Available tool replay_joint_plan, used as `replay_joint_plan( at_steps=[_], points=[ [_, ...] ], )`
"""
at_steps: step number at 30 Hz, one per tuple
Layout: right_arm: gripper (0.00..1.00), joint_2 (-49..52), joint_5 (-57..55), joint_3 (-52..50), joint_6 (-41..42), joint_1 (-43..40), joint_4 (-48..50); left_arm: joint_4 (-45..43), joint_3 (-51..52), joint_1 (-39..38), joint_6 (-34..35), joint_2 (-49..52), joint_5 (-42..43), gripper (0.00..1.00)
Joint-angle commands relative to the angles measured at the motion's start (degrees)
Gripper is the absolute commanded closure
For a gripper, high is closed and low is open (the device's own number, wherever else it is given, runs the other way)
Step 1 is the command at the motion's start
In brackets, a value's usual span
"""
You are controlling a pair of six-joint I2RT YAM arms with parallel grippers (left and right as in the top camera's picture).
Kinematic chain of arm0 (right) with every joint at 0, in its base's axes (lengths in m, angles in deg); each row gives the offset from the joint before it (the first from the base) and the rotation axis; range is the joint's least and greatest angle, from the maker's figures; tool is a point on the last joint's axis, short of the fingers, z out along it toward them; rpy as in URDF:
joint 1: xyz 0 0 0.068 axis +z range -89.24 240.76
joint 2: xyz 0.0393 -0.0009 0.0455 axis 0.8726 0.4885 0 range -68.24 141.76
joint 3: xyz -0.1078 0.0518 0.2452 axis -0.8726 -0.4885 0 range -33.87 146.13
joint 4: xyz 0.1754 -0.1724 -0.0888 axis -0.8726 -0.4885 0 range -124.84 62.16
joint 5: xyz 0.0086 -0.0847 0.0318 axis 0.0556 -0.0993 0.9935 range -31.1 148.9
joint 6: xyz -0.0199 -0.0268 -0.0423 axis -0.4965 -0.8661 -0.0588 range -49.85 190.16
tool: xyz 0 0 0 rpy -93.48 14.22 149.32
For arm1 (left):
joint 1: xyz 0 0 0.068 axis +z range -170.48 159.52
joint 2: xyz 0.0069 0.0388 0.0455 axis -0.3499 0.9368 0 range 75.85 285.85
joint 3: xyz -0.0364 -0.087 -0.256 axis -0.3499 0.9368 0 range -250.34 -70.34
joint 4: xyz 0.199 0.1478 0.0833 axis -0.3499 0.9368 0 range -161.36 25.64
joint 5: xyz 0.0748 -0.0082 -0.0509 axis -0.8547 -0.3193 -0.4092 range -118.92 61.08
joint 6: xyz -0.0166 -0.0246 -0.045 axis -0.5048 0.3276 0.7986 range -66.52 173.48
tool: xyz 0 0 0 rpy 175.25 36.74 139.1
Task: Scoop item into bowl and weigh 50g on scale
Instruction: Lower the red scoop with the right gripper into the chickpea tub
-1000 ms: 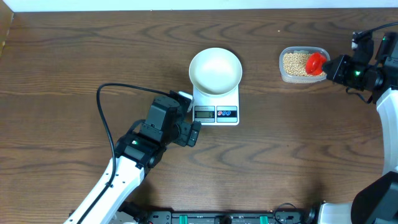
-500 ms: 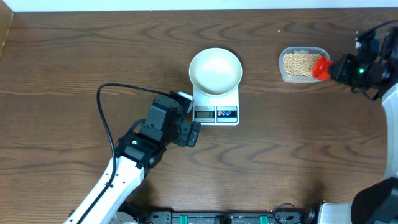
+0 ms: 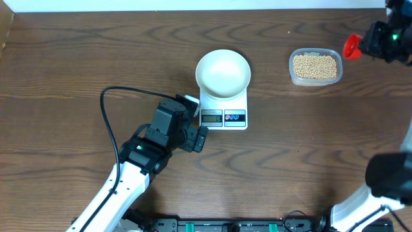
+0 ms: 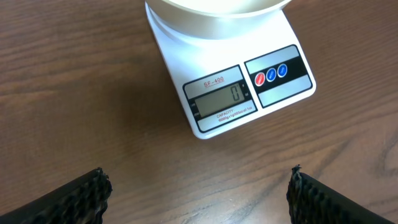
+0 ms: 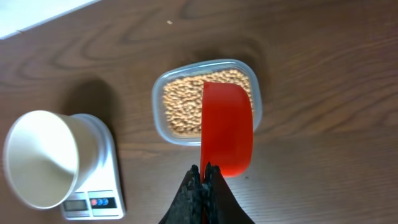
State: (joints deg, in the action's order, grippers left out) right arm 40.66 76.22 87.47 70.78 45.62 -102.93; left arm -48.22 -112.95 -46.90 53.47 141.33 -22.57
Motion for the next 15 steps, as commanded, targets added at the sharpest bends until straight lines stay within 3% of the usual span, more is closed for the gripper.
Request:
replay_joint_plan(
  at_steps=[1,15],
  points=[
    [0.99,5.57,-2.89,5.29,-2.27,1.29,-1.86,0.15,-0.37,-0.07,-0.17,-0.22,0.55,0.07],
    [0.99,15.41,-6.47,6.08,-5.73,1.75,-2.25,0.15,-0.37,-0.07,-0.17,-0.22,0.55,0.07]
  ],
)
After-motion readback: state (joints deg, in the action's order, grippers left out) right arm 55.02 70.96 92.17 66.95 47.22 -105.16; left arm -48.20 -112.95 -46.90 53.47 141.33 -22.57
